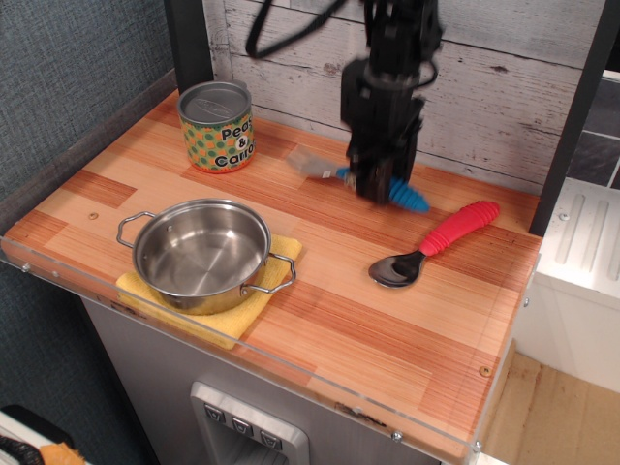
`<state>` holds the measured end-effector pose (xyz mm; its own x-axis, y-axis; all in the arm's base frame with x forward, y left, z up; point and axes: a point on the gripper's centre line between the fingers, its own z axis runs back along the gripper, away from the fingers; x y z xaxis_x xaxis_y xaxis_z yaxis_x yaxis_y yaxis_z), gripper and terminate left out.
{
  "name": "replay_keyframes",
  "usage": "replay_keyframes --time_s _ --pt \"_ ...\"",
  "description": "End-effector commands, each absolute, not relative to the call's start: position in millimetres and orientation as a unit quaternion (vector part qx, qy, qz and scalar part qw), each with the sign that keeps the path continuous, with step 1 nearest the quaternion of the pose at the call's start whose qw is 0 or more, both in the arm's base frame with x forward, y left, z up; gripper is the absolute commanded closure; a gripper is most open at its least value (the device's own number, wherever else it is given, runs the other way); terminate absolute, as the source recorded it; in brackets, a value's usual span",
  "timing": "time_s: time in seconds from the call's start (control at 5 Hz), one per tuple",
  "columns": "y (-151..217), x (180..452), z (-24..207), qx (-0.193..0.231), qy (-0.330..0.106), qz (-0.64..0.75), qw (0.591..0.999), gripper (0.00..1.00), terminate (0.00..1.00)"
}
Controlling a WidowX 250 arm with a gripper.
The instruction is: Move the fork to the left side of the table.
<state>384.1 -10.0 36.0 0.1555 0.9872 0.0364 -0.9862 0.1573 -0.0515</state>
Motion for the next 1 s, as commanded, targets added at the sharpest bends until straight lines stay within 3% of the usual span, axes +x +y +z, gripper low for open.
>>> replay_keyframes --time_s 0.0,0.4,0.6,0.8 --pt "-2.7 369.7 98.9 -0.039 -0.068 0.577 0.813 1.00 0.00" --pt "15.0 336.1 125.0 0.000 -0.039 0.359 0.932 1.00 0.00" --pt "30.5 315.8 131.9 0.031 -0.016 0.238 0.971 1.00 0.00" --pt "48.0 291.6 132.1 0.033 -0.044 0.153 0.987 1.00 0.00"
